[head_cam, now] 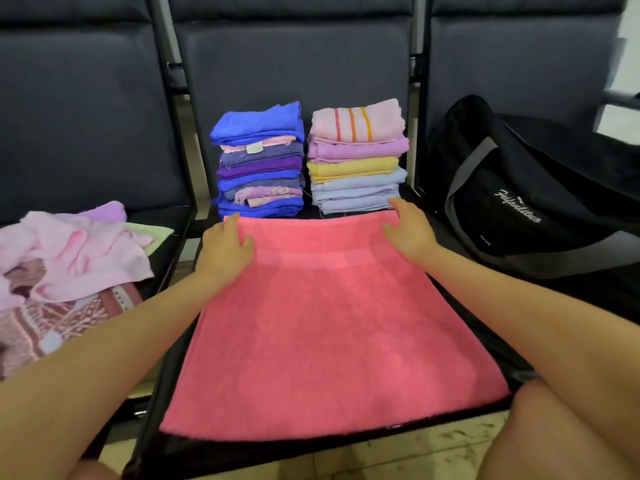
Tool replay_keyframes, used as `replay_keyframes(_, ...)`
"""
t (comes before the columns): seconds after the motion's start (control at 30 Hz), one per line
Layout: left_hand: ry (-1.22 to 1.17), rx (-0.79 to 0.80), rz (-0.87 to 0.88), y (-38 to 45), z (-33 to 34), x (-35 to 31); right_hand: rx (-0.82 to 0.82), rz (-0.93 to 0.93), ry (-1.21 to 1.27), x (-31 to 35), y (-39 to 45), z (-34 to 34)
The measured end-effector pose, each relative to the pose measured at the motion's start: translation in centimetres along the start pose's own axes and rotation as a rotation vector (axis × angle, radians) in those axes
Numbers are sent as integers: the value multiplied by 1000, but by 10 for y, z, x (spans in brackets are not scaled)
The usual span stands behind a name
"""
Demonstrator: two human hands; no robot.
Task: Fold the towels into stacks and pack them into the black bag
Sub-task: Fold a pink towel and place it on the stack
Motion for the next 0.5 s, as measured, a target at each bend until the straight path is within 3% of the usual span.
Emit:
replay_keyframes(0.1, -52, 58, 97, -30, -5, -17, 60, -26, 71, 14, -20, -5)
replay_keyframes(0.3, -94, 288, 516, -111, -27, -73, 279, -253, 162, 66, -83, -25)
replay_keyframes(0.5, -88, 603, 841, -185, -46, -79, 462, -401, 273, 81, -145, -46)
Point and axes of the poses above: each hand's wrist, its own y-axis towards the middle knuckle, its own z-axis out of the palm, x = y × z, the point moved 5 cm from there along y, towards the middle knuckle, and after that the axes turned 11 degrees about -x, right-handed, at the moved point
